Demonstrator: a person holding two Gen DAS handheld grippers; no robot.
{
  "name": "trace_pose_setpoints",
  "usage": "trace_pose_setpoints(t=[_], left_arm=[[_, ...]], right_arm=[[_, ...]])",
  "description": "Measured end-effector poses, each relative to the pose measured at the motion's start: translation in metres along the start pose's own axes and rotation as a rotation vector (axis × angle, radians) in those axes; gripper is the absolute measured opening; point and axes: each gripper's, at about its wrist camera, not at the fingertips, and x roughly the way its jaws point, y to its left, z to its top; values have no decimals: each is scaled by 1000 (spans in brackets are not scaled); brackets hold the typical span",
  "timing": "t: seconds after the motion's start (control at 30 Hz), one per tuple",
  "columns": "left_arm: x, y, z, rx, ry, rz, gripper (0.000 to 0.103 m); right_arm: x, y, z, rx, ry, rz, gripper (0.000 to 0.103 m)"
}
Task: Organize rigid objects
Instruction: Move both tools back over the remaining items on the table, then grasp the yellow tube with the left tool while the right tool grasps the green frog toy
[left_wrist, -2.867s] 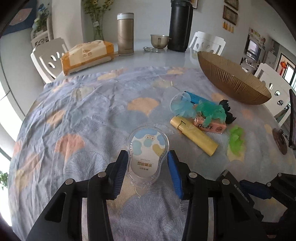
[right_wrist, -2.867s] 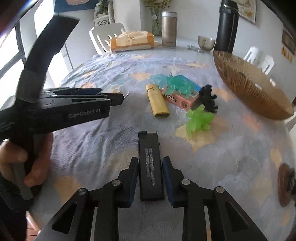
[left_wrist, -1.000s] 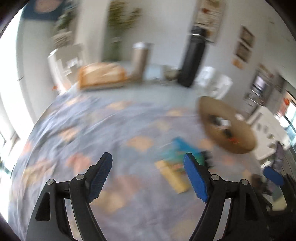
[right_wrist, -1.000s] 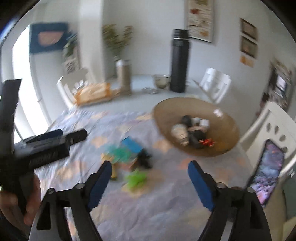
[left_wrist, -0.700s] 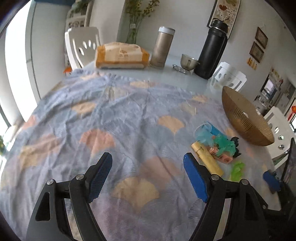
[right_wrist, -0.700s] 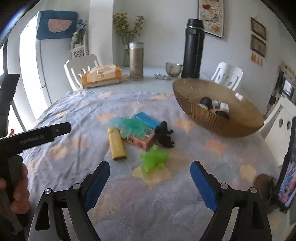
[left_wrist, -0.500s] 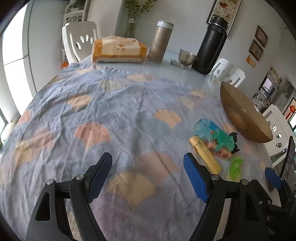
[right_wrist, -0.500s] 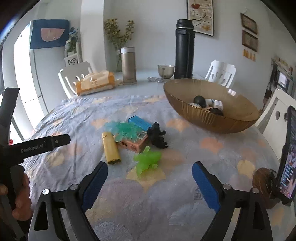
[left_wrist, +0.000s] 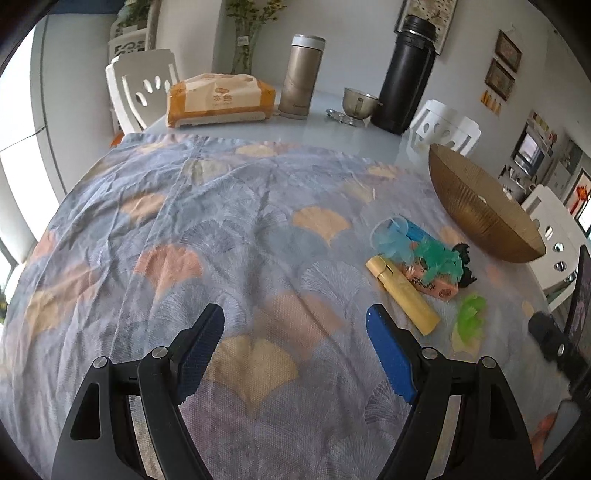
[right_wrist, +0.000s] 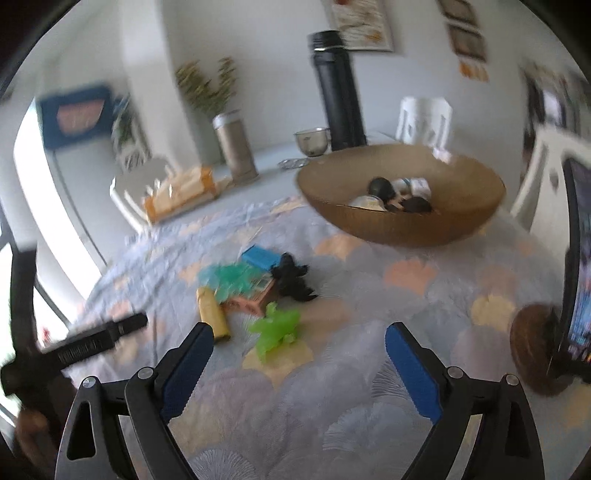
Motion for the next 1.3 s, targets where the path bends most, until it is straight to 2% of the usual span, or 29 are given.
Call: trace_pose_setpoints(t=[0.13,0.2,0.3,0.33,0.4,0.5,0.57,0.67,0.73,0.77,0.83,0.87,0.93,1.03,1.07,1.1,1.27,1.3], left_arm=[[1,-10,0,57,1,11,78],[5,-16,0,80,40,-6,78],[16,-21,6,10,160,-146,78],[21,-26,9,-1,187,-171,78],[27,-40,16,25,193,-156,78],[39,-60,21,90,181,-109,78],[46,-72,21,135,169,-59,77],[49,-81,19,177,139,-30,76],[46,-77,18,175,120,-33,68],[45,-75,18,173,124,-44,64],[39,-69,17,179,131,-69,46],[36,-65,15,177,136,-81,45],[30,-57,11,181,122,-62,44],[29,-54,7,201,120,-72,44],[30,-54,8,201,120,-70,44],[33,-56,10,198,125,-68,44],[44,-67,19,213,134,-63,44],[45,-68,19,218,129,-60,41]], right_arm=[[9,-13,5,69,45,21,94],[10,-11,6,61,52,22,94],[7,-3,4,23,42,15,94],[7,-1,3,15,40,10,94],[11,3,2,-12,70,9,94],[27,14,-2,-72,197,55,94],[37,24,-2,-139,269,22,94],[42,35,3,-210,265,-24,94],[49,45,6,-265,267,-62,93],[54,48,5,-290,265,-76,86],[62,53,2,-316,271,-98,72],[68,54,3,-317,280,-107,67],[73,50,4,-294,281,-100,63],[73,43,5,-270,265,-93,49],[72,41,6,-256,262,-79,43],[71,41,6,-248,259,-75,32],[66,27,9,-181,241,-79,32],[66,27,9,-178,241,-81,32]])
